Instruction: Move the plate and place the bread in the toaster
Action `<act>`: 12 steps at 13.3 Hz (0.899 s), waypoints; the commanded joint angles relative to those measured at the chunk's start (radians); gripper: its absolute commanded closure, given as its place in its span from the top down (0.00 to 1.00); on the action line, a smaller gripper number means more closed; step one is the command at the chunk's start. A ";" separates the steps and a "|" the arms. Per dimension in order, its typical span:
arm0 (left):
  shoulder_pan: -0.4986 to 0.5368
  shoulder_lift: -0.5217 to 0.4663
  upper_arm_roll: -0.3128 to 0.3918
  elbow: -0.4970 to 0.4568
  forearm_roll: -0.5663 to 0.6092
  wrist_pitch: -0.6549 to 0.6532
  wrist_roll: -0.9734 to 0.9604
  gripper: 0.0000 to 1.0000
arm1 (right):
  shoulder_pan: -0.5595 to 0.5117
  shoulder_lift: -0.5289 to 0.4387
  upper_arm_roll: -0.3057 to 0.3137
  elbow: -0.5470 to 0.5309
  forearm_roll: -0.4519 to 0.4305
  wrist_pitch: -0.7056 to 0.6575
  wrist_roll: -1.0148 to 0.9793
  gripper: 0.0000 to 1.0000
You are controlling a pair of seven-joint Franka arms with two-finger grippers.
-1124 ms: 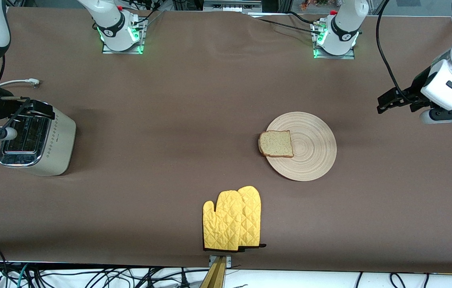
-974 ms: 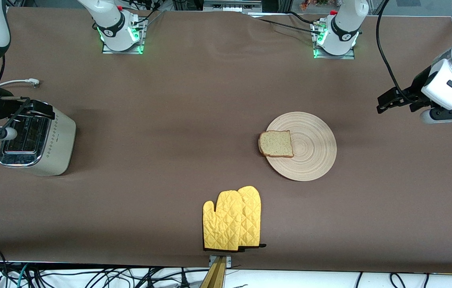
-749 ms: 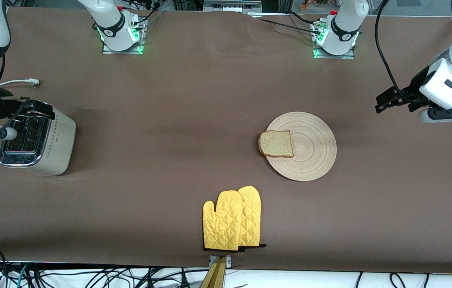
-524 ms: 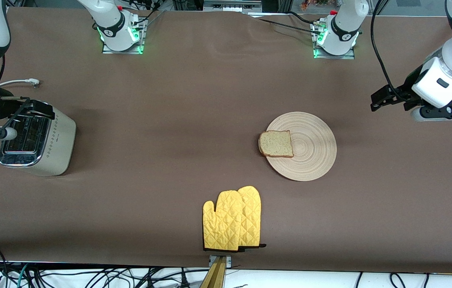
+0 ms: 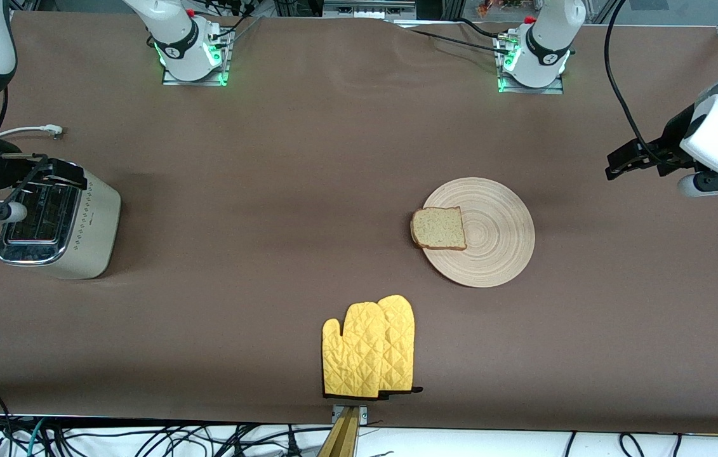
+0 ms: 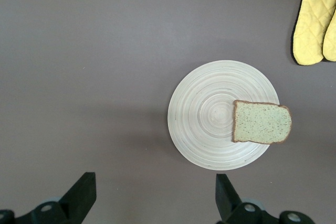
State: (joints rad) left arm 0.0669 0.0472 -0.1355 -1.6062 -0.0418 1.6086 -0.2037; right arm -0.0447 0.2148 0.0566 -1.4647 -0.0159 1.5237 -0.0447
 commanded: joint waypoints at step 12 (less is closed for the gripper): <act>0.027 0.100 -0.001 0.038 -0.004 -0.075 0.006 1.00 | -0.001 0.003 0.005 0.018 -0.007 -0.004 0.005 1.00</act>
State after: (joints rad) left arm 0.0926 0.1285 -0.1329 -1.6029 -0.0418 1.5528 -0.2037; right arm -0.0447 0.2148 0.0565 -1.4644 -0.0159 1.5238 -0.0447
